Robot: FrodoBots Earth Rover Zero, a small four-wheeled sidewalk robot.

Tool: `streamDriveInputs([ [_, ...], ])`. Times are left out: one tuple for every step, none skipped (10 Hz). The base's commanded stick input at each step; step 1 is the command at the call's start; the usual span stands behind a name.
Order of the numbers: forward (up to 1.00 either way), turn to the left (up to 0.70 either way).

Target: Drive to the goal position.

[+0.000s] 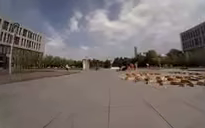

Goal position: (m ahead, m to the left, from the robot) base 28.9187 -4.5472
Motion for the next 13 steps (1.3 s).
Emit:
streamDriveInputs([
  [1.0, 0.0],
  [1.0, 0.0],
  [0.0, 0.0],
  [0.0, 0.0],
  [0.0, 0.0],
  [0.0, 0.0],
  [0.0, 0.0],
  [0.0, 0.0],
  [0.0, 0.0],
  [0.0, 0.0],
  [0.0, 0.0],
  [0.43, 0.0],
  [0.89, 0.0],
])
